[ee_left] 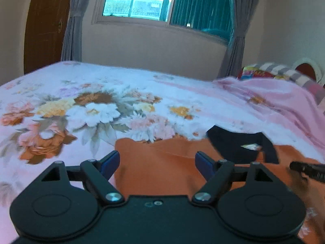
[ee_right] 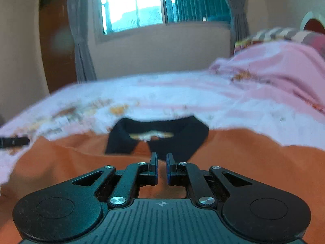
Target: Fold small clothes
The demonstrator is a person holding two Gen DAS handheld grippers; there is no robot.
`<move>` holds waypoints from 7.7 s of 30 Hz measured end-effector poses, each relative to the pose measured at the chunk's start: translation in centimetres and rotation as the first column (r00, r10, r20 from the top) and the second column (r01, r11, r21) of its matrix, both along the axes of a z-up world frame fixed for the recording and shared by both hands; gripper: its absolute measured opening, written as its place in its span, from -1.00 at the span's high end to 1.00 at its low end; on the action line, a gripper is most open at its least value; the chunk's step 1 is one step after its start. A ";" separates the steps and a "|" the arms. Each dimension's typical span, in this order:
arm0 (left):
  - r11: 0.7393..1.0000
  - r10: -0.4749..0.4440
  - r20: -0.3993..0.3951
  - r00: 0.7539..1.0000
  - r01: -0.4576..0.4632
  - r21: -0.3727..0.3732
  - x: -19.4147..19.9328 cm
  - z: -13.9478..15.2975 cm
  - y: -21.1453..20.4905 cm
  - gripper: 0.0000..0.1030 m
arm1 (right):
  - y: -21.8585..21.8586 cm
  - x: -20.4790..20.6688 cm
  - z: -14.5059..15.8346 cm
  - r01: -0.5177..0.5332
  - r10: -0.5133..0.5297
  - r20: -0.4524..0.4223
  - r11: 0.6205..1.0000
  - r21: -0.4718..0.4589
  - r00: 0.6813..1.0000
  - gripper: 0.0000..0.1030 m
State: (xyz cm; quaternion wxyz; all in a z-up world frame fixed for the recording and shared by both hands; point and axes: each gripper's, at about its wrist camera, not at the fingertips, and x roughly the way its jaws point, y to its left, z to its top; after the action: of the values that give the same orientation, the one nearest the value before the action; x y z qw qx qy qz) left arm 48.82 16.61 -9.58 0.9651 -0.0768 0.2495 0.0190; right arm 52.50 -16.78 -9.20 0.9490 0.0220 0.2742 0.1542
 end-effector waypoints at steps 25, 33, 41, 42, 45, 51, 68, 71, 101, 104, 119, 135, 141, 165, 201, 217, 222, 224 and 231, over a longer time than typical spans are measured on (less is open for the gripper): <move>0.979 0.193 -0.122 0.973 -0.184 0.086 -7.1 -2.1 5.1 -0.54 | -2.2 -4.9 -1.2 0.007 -0.009 -0.025 0.995 -0.097 1.000 0.88; 0.975 0.139 -0.109 0.984 -0.117 0.188 -0.6 -2.5 2.2 -0.62 | -1.0 -2.5 -0.7 0.057 -0.056 0.012 0.993 -0.099 0.998 -0.92; 0.960 0.120 -0.071 0.990 -0.098 0.263 -2.6 -3.2 1.7 -0.68 | -1.0 -2.4 -2.6 0.036 -0.042 -0.050 0.992 -0.120 0.998 -0.93; 0.956 0.114 -0.039 0.993 -0.099 0.275 -3.4 -2.6 1.5 -0.68 | -1.3 -3.0 -2.2 0.049 -0.052 -0.023 0.992 -0.113 0.998 -0.92; 0.938 0.089 -0.004 0.996 -0.082 0.338 -4.7 -2.2 0.4 -0.72 | -1.6 -4.5 -0.7 0.033 -0.030 0.068 0.998 -0.053 0.997 -0.92; 0.952 0.117 -0.105 0.988 -0.081 0.297 -4.1 -1.5 0.6 -0.70 | -0.8 -3.6 -1.3 0.023 -0.034 -0.075 0.989 -0.143 0.997 -0.94; 0.979 0.163 -0.123 0.979 -0.145 0.143 -14.5 -3.6 3.9 -0.75 | -42.7 -16.6 -1.9 0.682 -0.685 -0.240 0.499 0.534 0.688 -0.37; 0.983 0.175 -0.124 0.977 -0.165 0.083 -14.6 -4.0 5.0 -0.76 | -47.1 -16.0 -3.0 0.684 -0.693 -0.280 0.414 0.600 0.664 -0.37; 0.960 0.250 -0.130 0.960 -0.228 0.161 -14.9 -3.2 4.1 -0.79 | -36.3 -7.7 3.5 0.559 -0.578 -0.032 0.772 0.302 0.815 0.70; 0.957 0.261 -0.157 0.953 -0.234 0.170 -15.8 -2.7 4.6 -0.79 | -27.5 -6.8 5.6 0.418 -0.444 0.040 0.867 0.271 0.895 0.70; 0.930 0.358 -0.155 0.921 -0.337 0.148 -20.1 -2.2 9.7 -0.79 | 1.1 -6.7 -1.3 -0.035 0.048 0.081 0.987 -0.154 0.996 0.51; 0.934 0.356 -0.153 0.922 -0.347 0.083 -20.5 -3.6 10.5 -0.80 | 5.7 -7.7 -0.8 0.001 0.057 0.212 0.964 -0.266 0.976 0.59; 0.934 0.356 -0.150 0.922 -0.347 0.084 -20.6 -3.7 10.4 -0.81 | 4.3 -8.3 2.3 0.085 -0.042 0.300 0.988 -0.131 0.953 0.59; 0.973 0.229 0.003 0.973 -0.229 -0.015 -17.8 0.5 6.1 -0.80 | -2.2 -12.6 4.9 -0.073 0.104 0.261 0.989 -0.127 0.960 0.61; 0.980 -0.162 -0.101 0.982 0.147 -0.135 -1.4 -1.9 -9.5 -0.77 | -19.6 -8.3 3.0 0.091 -0.089 0.074 0.996 -0.018 0.993 -0.22; 0.890 -0.260 -0.100 0.961 0.198 -0.411 -0.6 -2.5 -8.4 0.77 | -16.0 -10.2 1.0 0.103 -0.103 0.008 0.994 -0.040 0.995 0.75; 0.912 -0.244 -0.098 0.965 0.194 -0.362 -1.3 -3.6 -8.3 0.77 | -15.8 -9.5 -0.1 0.103 -0.107 -0.046 0.991 -0.086 0.993 0.75; 0.917 -0.246 -0.062 0.967 0.212 -0.338 -1.6 -2.7 -8.2 0.77 | -16.4 -10.4 1.0 0.107 -0.106 0.013 0.994 -0.031 0.994 0.75; 0.926 -0.240 -0.140 0.961 0.183 -0.329 -0.8 -2.8 -7.2 0.50 | -15.0 -8.3 0.2 0.053 -0.063 -0.067 0.988 -0.144 0.996 0.75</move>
State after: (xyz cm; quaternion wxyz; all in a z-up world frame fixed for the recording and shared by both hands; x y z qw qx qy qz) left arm 48.03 9.42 -12.37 0.9109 -0.1995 0.3412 -0.1185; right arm 44.22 -31.80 -9.02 0.9419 -0.0321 0.3174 0.1056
